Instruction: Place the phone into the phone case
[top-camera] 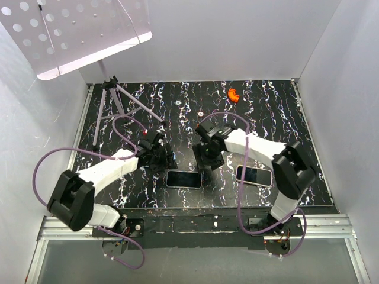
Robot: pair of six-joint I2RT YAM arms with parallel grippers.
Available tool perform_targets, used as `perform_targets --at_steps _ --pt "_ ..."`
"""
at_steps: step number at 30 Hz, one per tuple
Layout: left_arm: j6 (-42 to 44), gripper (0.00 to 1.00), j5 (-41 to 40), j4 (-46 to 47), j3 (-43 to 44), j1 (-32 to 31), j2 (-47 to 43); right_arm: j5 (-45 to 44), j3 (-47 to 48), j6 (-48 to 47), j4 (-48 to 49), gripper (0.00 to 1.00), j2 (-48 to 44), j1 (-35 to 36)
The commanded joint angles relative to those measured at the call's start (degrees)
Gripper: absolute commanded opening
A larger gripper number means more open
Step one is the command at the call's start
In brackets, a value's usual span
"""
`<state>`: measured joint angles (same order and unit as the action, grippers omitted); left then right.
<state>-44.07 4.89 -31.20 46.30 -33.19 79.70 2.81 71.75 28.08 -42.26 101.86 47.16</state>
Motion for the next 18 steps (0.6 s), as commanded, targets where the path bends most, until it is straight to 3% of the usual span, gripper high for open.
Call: perform_targets --at_steps 1,10,18 --pt "0.39 0.71 -1.02 2.63 -0.69 1.28 -7.18 6.14 -2.92 -0.13 5.07 0.7 -8.07 -5.13" --pt "2.41 0.98 4.34 7.12 -3.85 8.22 -15.09 17.84 -10.83 0.66 11.23 0.77 -15.37 -16.73" --pt "3.82 0.98 10.93 9.58 -6.31 17.18 -17.65 24.08 -16.99 1.02 14.93 0.82 -20.03 -26.4"
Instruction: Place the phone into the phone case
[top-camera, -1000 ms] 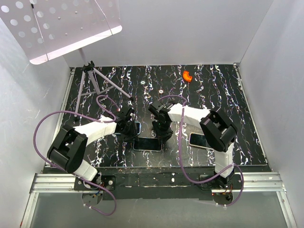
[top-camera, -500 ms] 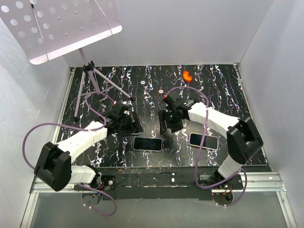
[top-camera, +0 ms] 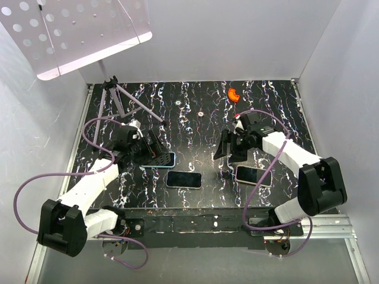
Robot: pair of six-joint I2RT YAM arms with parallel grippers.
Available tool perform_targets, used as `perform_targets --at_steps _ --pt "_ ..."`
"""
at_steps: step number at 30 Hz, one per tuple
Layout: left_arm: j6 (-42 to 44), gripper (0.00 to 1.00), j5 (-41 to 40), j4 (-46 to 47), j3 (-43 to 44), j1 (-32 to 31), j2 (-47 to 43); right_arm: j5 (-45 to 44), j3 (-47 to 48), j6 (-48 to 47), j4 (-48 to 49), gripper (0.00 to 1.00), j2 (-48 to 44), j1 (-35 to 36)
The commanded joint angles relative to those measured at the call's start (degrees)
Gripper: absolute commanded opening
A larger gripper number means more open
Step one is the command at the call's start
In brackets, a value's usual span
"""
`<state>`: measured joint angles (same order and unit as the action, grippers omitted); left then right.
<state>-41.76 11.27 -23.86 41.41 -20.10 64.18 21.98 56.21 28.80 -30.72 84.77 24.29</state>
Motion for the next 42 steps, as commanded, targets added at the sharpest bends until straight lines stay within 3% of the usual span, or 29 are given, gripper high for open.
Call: perform_targets --at_steps 1,8,11,13,20,27,36,40,42 --pt "1.68 0.98 5.51 2.67 -1.77 5.58 -2.39 5.27 -1.62 -0.14 3.04 0.83 -3.47 -4.68" --pt "1.77 0.98 14.56 7.41 -4.14 18.06 -3.54 6.23 -3.47 -4.88 0.49 0.86 -10.06 -17.24" --pt "3.25 0.98 14.67 8.39 -4.32 22.27 -5.2 6.94 -3.47 -6.73 -1.62 0.88 -13.05 -23.66" --pt "5.18 0.98 11.78 7.95 -3.88 23.08 -6.87 6.32 -4.17 -5.95 -1.02 0.88 -15.15 -26.75" --pt "14.07 0.98 0.88 10.67 -5.02 23.09 -11.88 -5.97 -9.08 -3.48 6.26 0.89 -24.2 -27.11" --pt "13.55 0.98 -6.15 26.29 -13.62 23.09 -16.01 -9.94 -15.68 -6.74 15.14 0.9 -30.27 -27.11" --pt "18.63 0.98 -33.03 28.94 -19.25 20.89 -17.07 -19.87 -32.55 -9.45 35.72 0.82 -41.61 -26.93" --pt "26.1 0.98 -44.2 38.94 -24.61 15.63 -17.42 -21.53 -36.24 -12.97 39.32 0.88 -42.49 -26.58" --pt "29.0 0.98 -46.06 46.23 -28.38 13.78 -16.81 -21.71 -38.88 -15.51 43.35 0.89 -42.93 -26.58"
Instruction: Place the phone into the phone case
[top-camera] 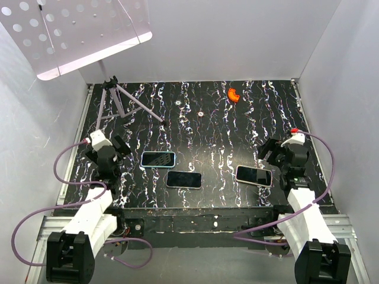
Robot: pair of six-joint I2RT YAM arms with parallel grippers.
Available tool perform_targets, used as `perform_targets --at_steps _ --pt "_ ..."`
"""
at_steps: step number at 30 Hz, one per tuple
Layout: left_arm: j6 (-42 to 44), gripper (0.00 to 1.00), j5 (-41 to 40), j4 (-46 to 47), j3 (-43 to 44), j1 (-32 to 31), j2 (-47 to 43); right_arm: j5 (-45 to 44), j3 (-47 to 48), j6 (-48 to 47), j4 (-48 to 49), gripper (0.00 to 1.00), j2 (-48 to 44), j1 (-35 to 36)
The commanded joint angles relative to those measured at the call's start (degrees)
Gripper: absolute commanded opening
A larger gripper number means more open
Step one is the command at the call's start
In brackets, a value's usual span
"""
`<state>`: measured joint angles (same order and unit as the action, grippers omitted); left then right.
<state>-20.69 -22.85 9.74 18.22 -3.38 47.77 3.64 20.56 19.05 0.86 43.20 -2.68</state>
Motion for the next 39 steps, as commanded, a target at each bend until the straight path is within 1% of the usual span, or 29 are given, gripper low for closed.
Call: perform_targets --at_steps 1,2,3,5,6,7,8,11,13,14,16,17,18,19,21,22,23,24,25,26,27,29,31,33,36,37,38,39 --pt "8.38 0.98 -12.21 16.85 -6.86 -3.47 0.3 -3.38 -3.85 -7.17 13.01 0.89 -1.45 0.39" --pt "8.9 0.98 -11.52 21.59 -9.14 -3.83 1.35 -1.98 -5.16 -9.01 15.46 0.87 -1.28 0.39" --pt "9.69 0.98 -10.21 28.69 -12.47 -3.92 4.06 -0.14 -6.13 -10.59 19.23 0.83 -0.93 0.39" --pt "14.15 0.98 -5.74 44.07 -16.97 -4.27 8.11 0.67 -7.19 -11.31 22.41 0.83 0.56 0.39" --pt "17.14 0.98 -1.88 50.49 -18.03 -4.36 9.87 0.23 -8.07 -11.31 25.12 0.83 2.31 0.39" --pt "18.74 0.98 -0.45 52.21 -18.13 -4.36 11.63 -0.9 -9.29 -11.92 28.11 0.84 3.72 0.39" --pt "19.8 0.98 -0.7 53.88 -17.69 -4.36 13.56 -1.35 -10.09 -12.89 31.62 0.87 5.3 0.39" --pt "20.51 0.98 -0.7 57.49 -16.81 -4.36 17.61 -3.37 -12.03 -13.69 41.46 0.9 11.01 0.39" --pt "21.99 0.98 -1.49 61.17 -16.46 -4.36 20.68 -2.24 -10.37 -14.39 42.02 0.9 13.74 0.39" --pt "22.27 0.98 -1.58 63.02 -16.46 -4.36 22.18 -1.71 -10.19 -14.83 44.03 0.9 15.41 0.39" --pt "21.84 0.98 -0.62 61.99 -16.2 -4.36 21.93 -1.79 -9.92 -15.18 49.03 0.91 18.66 0.39" --pt "19.48 0.98 0.17 62.07 -16.81 -4.18 21.67 -2.05 -9.57 -15.18 50.8 0.91 20.15 0.48" --pt "18.41 0.98 -0.09 63.98 -16.99 -3.57 23.93 -2.06 -8.96 -16.05 50.99 0.91 21.21 0.39" --pt "17.53 0.98 -0.52 68.18 -17.16 -3.04 27.95 -2.06 -8.95 -17.1 52.56 0.91 22.35 0.39" --pt "18.04 0.98 0.78 78.8 -16.9 -2.95 38.04 -3.37 -11.75 -16.76 64.2 0.91 28.57 0.39" --pt "19.7 0.98 4.01 76.94 -15.33 -2.95 38.54 -2.85 -12.99 -17.11 70.96 0.91 32.35 0.39" --pt "20.07 0.98 6.3 74.23 -14.45 -2.86 38.89 -1.89 -13.35 -17.29 72.94 0.92 34.39 0.39" --pt "20.33 0.98 5.02 75.5 -13.92 -2.86 40.54 -1.53 -12.04 -17.38 64.87 0.92 31.27 0.48" --pt "20.25 0.98 4.4 78.3 -14.17 -2.86 41.52 -1.7 -9.42 -17.47 59.66 0.92 30.55 0.39" --pt "20.25 0.98 4.66 78.33 -14.44 -2.86 41.44 -0.92 -8.96 -17.81 60.82 0.92 32.28 0.31" --pt "19.99 0.98 4.92 75.54 -14.18 -2.86 40.57 0.13 -8.52 -17.99 62.84 0.92 33.43 0.3" --pt "19.63 0.98 4.05 70.97 -12.51 -2.86 38.99 0.49 -6.68 -18.52 55.42 0.92 31.6 0.39" --pt "19.55 0.98 2.99 67.53 -10.58 -2.86 38.8 0.58 -8.07 -18.26 61.42 0.92 33.26 0.39" --pt "19.11 0.98 2.55 63.41 -9.0 -2.86 37.93 0.75 -8.08 -18.61 58.65 0.93 31.78 0.3" --pt "19.19 0.98 2.46 55.33 -5.05 -2.86 37.75 1.64 -7.9 -18.79 61.0 0.93 33.17 0.39" --pt "19.02 0.98 2.46 50.95 -2.42 -2.86 37.92 1.03 -7.47 -18.78 59.27 0.93 32.57 0.39" --pt "18.58 0.98 3.94 50.82 -2.83 -2.25 37.23 0.5 -7.11 -18.52 57.95 0.93 32.47 0.31" --pt "18.58 0.98 3.87 52.39 -3.79 -2.25 37.05 0.4 -7.2 -18.26 58.63 0.93 32.82 0.39"
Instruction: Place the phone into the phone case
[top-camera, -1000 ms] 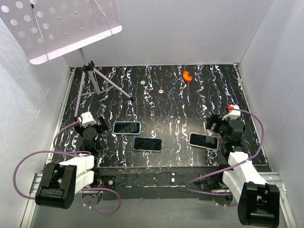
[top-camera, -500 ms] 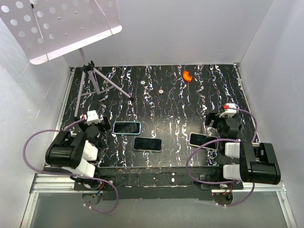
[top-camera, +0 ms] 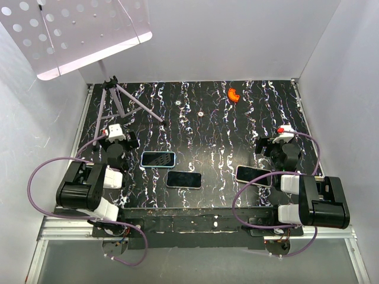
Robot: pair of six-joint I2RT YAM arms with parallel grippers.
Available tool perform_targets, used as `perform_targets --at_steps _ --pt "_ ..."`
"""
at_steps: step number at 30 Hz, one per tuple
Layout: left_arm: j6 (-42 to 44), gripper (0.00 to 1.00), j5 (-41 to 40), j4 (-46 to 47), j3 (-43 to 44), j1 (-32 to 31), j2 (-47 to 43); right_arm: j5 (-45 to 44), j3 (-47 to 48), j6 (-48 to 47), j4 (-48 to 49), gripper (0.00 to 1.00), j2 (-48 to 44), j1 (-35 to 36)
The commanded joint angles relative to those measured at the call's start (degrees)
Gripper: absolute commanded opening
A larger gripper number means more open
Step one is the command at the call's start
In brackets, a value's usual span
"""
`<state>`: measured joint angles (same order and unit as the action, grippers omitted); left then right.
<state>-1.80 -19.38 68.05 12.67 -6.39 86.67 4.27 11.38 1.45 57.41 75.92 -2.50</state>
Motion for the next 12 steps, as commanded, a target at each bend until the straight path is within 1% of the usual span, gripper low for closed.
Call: perform_targets --at_steps 1,4,6,9,12 --pt "0.13 0.98 1.0 -4.35 1.66 0.68 -1.42 -0.4 1.81 -0.66 3.05 0.93 0.37 0.13" --pt "-0.04 0.98 1.01 -7.75 2.8 0.77 -1.94 -0.58 2.07 -0.58 2.44 0.93 0.28 0.22" --pt "0.22 0.98 0.83 -5.92 2.63 0.77 -0.9 -0.58 2.07 -0.49 2.36 0.93 0.19 0.13" --pt "-0.13 0.98 0.83 -7.23 2.71 0.77 -1.51 -0.76 2.59 -0.49 1.48 0.94 0.46 0.22" --pt "0.05 0.98 0.74 -6.52 2.63 0.77 -1.33 -0.93 2.34 -0.4 1.56 0.93 0.28 0.22"
